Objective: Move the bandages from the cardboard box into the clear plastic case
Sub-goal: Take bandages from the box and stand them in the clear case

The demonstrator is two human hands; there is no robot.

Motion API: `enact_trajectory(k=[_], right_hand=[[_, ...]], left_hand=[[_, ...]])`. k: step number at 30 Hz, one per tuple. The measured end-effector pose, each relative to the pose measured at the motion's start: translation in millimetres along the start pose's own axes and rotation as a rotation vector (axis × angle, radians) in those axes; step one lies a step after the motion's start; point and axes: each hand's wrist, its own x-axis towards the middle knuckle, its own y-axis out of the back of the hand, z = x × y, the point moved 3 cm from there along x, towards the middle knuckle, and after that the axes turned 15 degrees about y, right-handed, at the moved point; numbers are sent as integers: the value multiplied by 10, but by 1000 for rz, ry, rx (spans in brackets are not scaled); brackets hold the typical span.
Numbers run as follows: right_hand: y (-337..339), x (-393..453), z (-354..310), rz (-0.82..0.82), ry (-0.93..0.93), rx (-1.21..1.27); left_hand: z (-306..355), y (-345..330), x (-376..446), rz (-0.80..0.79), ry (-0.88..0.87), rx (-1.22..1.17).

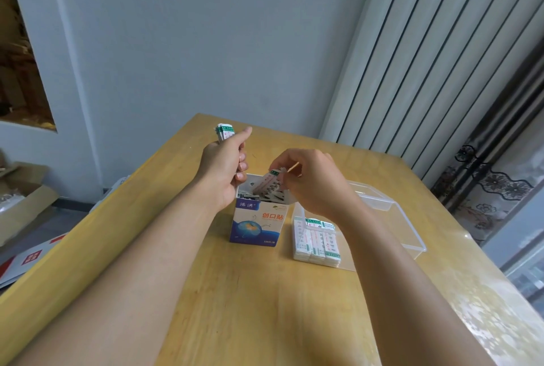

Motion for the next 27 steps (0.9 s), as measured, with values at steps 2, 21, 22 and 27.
enact_trajectory(k=[2, 21, 22, 27], right_hand=[[20, -45, 23, 66, -13, 57], [212, -53, 25, 336, 151, 157], [263, -61, 33, 363, 157, 190], [450, -111, 96, 408, 98, 299]], left_hand=[[6, -11, -10, 0, -16, 9], [94, -114, -88, 175, -397, 280], [110, -117, -103, 197, -433, 299], [134, -169, -193, 195, -477, 305]])
